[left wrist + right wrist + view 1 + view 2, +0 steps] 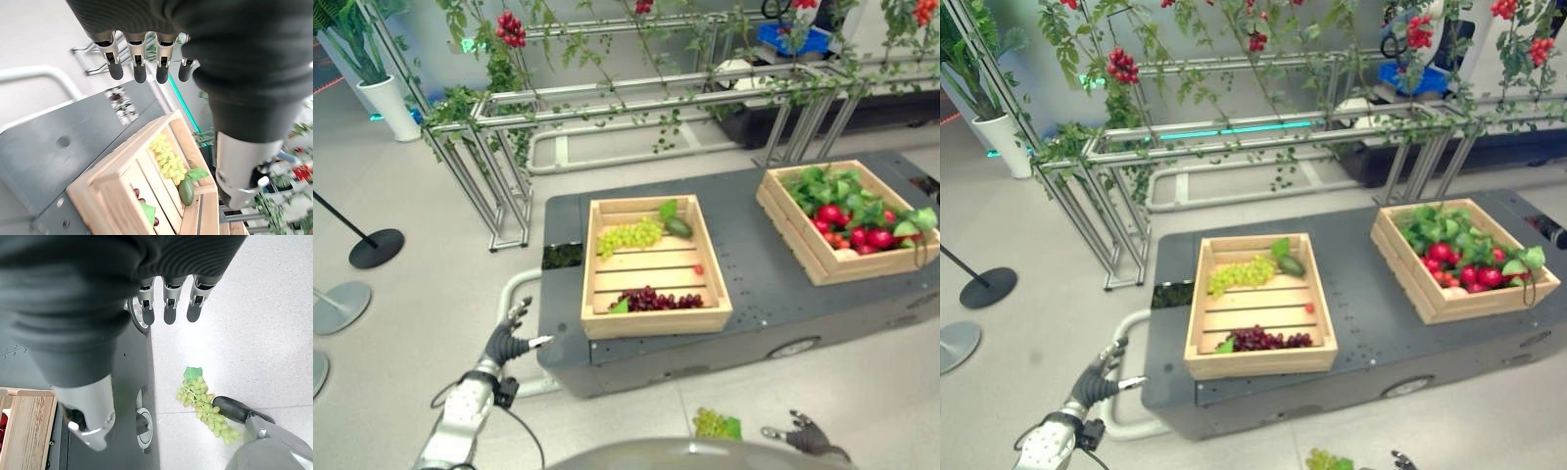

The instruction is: Pick up the fruits from the basket on one side to the basket on the other side

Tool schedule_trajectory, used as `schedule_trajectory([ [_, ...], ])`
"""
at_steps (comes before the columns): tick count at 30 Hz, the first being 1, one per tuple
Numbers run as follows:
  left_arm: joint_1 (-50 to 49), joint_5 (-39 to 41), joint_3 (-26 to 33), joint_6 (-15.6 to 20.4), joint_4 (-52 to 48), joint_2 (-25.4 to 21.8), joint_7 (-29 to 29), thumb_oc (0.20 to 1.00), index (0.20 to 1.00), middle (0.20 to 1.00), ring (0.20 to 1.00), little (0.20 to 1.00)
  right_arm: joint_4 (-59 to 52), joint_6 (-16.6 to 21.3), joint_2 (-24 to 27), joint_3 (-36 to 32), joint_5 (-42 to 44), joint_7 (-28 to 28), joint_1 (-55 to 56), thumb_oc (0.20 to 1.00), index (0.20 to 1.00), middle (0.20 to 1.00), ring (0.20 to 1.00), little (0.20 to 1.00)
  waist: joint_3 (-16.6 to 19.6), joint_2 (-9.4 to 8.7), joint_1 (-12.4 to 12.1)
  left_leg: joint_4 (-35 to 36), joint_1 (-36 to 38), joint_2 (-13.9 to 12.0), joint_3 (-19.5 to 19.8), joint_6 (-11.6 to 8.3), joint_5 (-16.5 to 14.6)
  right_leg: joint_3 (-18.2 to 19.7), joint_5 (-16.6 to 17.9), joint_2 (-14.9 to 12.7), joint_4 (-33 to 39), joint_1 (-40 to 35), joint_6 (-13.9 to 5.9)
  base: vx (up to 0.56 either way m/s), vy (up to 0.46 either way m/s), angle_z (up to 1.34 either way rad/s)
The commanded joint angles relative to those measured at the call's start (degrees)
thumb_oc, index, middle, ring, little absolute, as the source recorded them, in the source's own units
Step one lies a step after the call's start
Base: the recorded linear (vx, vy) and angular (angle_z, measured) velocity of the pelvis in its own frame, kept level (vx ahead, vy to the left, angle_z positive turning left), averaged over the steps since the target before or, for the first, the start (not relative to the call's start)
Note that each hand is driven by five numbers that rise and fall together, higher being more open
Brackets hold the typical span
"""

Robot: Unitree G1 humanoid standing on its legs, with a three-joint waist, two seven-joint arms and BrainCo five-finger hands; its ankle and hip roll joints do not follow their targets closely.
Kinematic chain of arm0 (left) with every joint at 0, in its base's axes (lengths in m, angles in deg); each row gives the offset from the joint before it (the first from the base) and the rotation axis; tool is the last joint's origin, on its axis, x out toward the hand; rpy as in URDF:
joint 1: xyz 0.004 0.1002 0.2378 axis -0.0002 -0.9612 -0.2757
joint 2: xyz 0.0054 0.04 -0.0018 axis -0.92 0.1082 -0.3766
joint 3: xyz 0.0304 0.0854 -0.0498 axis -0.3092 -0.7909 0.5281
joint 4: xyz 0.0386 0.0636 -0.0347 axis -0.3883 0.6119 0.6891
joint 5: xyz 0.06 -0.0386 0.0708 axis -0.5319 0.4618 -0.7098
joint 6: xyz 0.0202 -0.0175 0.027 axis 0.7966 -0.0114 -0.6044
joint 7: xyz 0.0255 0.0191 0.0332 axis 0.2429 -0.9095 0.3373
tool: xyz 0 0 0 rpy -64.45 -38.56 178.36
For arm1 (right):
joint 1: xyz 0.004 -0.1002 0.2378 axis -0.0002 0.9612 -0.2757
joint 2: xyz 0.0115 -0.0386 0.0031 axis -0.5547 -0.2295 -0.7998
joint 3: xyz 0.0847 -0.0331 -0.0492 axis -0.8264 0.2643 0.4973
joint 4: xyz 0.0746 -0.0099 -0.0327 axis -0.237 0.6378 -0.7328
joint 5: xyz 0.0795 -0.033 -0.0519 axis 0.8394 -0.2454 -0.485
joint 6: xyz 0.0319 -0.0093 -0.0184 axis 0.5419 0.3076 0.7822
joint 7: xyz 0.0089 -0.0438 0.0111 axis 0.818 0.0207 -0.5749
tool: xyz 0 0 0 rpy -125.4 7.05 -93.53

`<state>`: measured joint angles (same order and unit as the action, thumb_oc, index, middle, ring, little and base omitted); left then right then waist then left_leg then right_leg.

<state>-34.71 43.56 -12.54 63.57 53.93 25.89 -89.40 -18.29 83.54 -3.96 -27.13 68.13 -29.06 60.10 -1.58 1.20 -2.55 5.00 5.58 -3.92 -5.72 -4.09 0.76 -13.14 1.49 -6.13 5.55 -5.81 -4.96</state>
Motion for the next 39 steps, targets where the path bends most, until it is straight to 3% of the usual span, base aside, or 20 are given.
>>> schedule_trajectory([
  [1,5.6,-4.39,1.5,1.33,-3.8,-4.28,0.69,1.0,1.0,1.0,1.0,1.0,2.11,-0.13,-0.65,2.28,0.05,0.39,-2.77,1.0,1.0,1.0,1.0,1.0,0.16,-2.02,-0.11,-0.59,-0.34,0.65,0.36,0.17,-1.99,-0.47,-0.75,-1.42,-1.21,0.0,-2.63,0.0,0.0,0.0],
  [8,16.81,-13.0,-2.84,1.37,-2.69,-10.7,2.18,1.0,1.0,1.0,1.0,1.0,1.87,-0.41,-0.46,3.69,-0.37,1.34,-2.44,1.0,1.0,1.0,1.0,1.0,0.66,-1.79,1.21,-0.26,0.31,0.76,-0.16,0.06,-2.36,-0.17,-0.72,-1.51,-1.19,-0.15,-2.95,0.01,0.003,0.0],
  [17,30.35,-22.31,-14.43,2.14,2.24,-16.48,3.64,1.0,1.0,1.0,1.0,1.0,1.39,-0.19,-0.11,5.63,-0.97,1.37,-2.04,1.0,1.0,1.0,1.0,1.0,0.94,-1.84,2.83,-0.08,1.03,0.69,-1.11,0.12,-2.79,0.82,-0.35,-1.51,-1.28,0.03,-3.38,0.01,0.0,-0.03],
  [26,42.7,-28.5,-30.04,3.99,4.31,-15.0,1.5,1.0,1.0,1.0,1.0,1.0,1.34,0.07,0.95,6.83,-1.19,0.95,-2.14,1.0,1.0,1.0,1.0,1.0,1.19,-1.68,4.16,0.0,1.48,0.77,-1.26,0.26,-3.19,1.24,-0.41,-1.45,-1.36,-0.12,-3.62,0.01,0.002,-0.02],
  [34,46.49,-31.76,-38.16,4.1,8.46,-10.14,-0.68,1.0,1.0,1.0,1.0,1.0,1.68,-0.12,0.92,7.57,-1.36,0.67,-2.58,1.0,1.0,1.0,1.0,1.0,0.78,-1.48,4.74,-0.03,1.32,0.8,-1.42,0.35,-3.27,1.6,-0.5,-1.41,-1.48,0.31,-3.6,0.01,0.0,-0.02],
  [39,45.08,-30.56,-38.77,3.95,10.6,-8.59,-1.6,1.0,1.0,1.0,1.0,1.0,1.5,-0.08,1.16,7.22,-0.65,0.38,-3.49,1.0,1.0,1.0,1.0,1.0,0.01,-1.21,4.87,-0.16,0.76,0.84,-1.61,0.42,-3.14,1.99,-0.49,-1.34,-1.78,1.13,-3.48,0.0,0.0,0.0],
])
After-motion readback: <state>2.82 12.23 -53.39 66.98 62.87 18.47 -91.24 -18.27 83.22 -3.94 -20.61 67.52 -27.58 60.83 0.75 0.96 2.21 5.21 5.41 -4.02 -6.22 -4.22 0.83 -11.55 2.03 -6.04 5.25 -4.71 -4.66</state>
